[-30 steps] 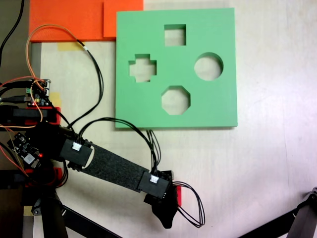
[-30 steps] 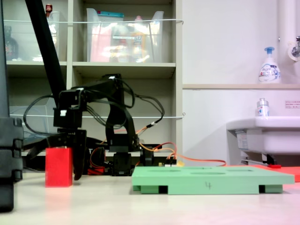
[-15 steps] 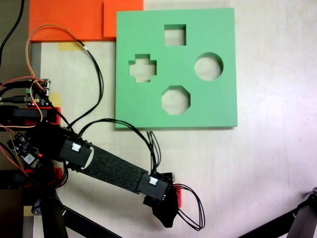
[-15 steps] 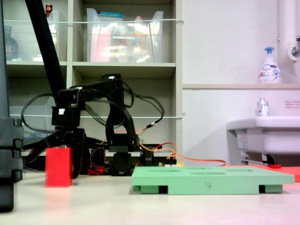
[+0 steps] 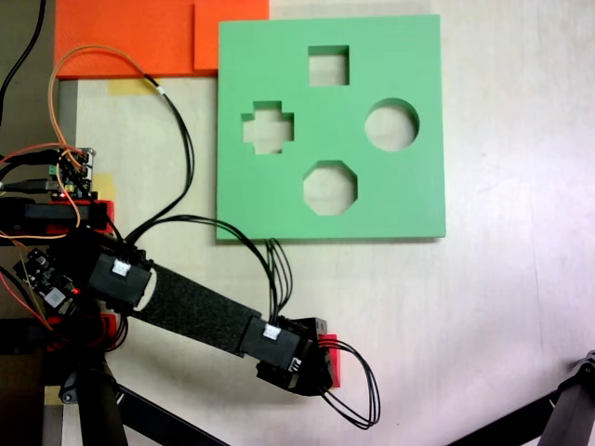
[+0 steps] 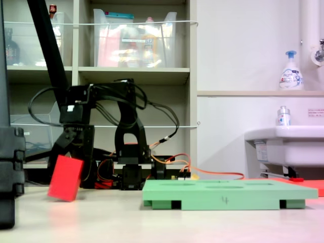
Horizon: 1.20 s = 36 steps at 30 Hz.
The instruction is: Put the square block into the corresponding hole
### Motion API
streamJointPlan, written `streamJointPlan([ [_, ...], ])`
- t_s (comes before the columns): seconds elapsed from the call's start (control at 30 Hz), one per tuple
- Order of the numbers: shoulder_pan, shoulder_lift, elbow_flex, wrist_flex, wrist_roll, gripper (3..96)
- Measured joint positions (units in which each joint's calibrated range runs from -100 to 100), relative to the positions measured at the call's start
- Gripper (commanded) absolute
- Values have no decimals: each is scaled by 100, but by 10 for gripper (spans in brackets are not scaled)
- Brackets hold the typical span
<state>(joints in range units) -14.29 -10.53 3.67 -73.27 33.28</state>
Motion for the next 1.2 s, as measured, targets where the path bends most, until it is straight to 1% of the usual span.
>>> streamJointPlan([
  [0.07, -39, -14, -49, 0, 0, 306],
  [0.13, -68, -14, -127, 0, 0, 236],
  [0.2, -107, -14, -157, 0, 0, 201],
  [0.57, -176, -109, -186, 0, 0, 201],
  [0.73, -181, -643, -294, -10, -5, 201],
  [0.9, -171, -1532, 176, -1067, 244, 201],
  [1.07, 190, -2886, 911, -2222, 816, 201],
  [1.2, 728, -3735, 931, -2487, 1363, 201],
])
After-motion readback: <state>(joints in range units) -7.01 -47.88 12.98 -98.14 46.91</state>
